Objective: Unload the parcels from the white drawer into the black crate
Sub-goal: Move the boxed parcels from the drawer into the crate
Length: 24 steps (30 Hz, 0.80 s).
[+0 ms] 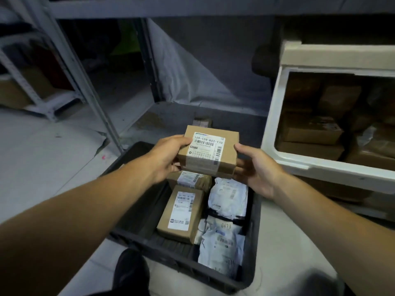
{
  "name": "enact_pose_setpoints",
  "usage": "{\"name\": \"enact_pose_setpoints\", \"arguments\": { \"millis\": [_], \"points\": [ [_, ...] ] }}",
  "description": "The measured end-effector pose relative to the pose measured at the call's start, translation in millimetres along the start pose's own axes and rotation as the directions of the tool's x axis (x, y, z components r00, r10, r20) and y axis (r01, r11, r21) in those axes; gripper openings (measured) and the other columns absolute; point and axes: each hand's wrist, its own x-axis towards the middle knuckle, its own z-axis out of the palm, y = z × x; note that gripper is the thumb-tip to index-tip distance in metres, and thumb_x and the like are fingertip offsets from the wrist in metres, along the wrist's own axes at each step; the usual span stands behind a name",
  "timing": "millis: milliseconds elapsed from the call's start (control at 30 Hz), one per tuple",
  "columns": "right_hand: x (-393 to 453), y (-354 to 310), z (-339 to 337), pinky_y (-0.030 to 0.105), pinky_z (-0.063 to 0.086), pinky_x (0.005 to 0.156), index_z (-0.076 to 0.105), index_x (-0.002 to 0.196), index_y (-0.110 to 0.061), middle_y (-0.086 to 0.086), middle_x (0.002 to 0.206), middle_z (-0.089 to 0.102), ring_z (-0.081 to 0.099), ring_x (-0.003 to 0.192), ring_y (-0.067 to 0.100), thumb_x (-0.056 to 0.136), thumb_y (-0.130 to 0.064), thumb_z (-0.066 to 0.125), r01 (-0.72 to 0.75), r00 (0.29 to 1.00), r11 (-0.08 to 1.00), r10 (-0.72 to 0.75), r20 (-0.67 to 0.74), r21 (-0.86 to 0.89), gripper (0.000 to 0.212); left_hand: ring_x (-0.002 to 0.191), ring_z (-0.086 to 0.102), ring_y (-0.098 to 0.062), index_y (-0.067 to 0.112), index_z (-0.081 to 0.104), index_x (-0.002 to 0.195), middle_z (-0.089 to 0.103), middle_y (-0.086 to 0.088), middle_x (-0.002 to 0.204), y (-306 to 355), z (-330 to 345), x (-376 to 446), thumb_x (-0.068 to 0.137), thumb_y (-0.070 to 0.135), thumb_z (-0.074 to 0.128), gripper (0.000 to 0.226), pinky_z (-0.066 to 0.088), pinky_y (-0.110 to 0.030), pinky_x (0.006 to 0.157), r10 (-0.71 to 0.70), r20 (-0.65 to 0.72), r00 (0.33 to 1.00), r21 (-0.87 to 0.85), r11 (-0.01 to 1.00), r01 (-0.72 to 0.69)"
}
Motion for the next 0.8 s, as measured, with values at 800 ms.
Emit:
{"name": "enact_pose_setpoints", "arguments": {
  "millis": [800],
  "points": [
    [185.3, 109.8, 32.7, 0.034, 0.052, 0.079, 0.071, 0.11, -0.017, -0.003, 0.068, 0.073, 0.065, 0.079, 0.018, 0.1, -0.03, 0.062, -0.23, 0.962, 0.97, 0.239, -0.132, 0.079, 0.019, 0.081, 0.076, -0.013, 0.016, 0.069, 0.102, 0.078, -0.002, 0.094, -127.9, -36.5, 174.4, 0.103, 0.021, 0.057, 0.013, 0.06, -0.034, 0.073, -0.223, -0.148, 0.964, -0.044, 0.975, 0.219]
  ]
}}
